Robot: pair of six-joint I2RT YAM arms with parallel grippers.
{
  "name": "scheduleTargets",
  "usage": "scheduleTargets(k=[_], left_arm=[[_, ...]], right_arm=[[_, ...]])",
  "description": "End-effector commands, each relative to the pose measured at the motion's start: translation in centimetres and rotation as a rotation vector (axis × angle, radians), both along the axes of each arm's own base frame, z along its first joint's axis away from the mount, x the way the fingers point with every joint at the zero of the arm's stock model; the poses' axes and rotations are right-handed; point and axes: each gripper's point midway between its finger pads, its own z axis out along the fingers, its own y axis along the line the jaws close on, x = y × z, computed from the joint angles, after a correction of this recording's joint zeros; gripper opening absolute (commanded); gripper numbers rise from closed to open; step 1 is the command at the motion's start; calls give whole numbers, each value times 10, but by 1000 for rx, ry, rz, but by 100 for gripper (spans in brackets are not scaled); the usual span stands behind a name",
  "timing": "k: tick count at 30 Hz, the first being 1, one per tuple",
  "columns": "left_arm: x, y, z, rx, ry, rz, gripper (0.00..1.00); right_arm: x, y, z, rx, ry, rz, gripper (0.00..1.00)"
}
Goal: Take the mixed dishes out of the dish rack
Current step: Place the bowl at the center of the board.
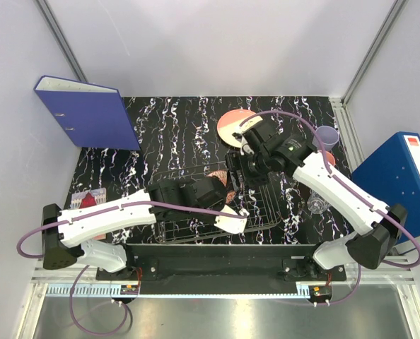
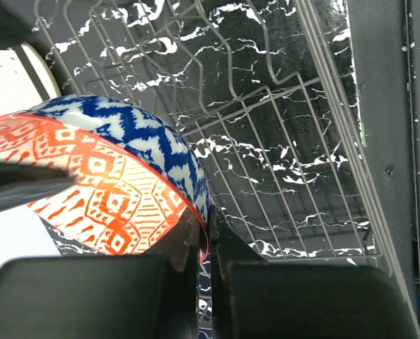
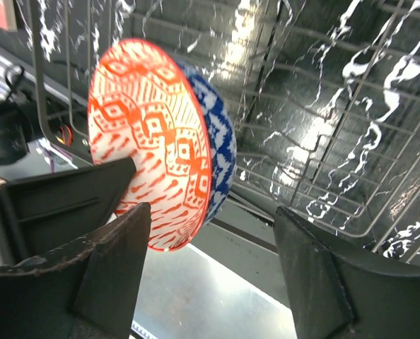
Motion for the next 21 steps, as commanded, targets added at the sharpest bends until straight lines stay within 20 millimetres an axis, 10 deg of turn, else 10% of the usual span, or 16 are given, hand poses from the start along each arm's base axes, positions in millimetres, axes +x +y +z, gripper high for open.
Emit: scheduleTargets(k=[1,10,17,21], left_arm=[[13,-18,33,-98,-73,5,0],[17,-13,40,-108,-100,33,0],[38,0,58,-131,-196,182,4],[68,19,80,-214,-251,444,56]], right_arm=[[-8,5,-6,-24,-10,38,73],[3,10,-11,-51,-36,10,2],[21,3,13,-65,-137,-63,0],[39,-2,40,-69,-228,-124,0]])
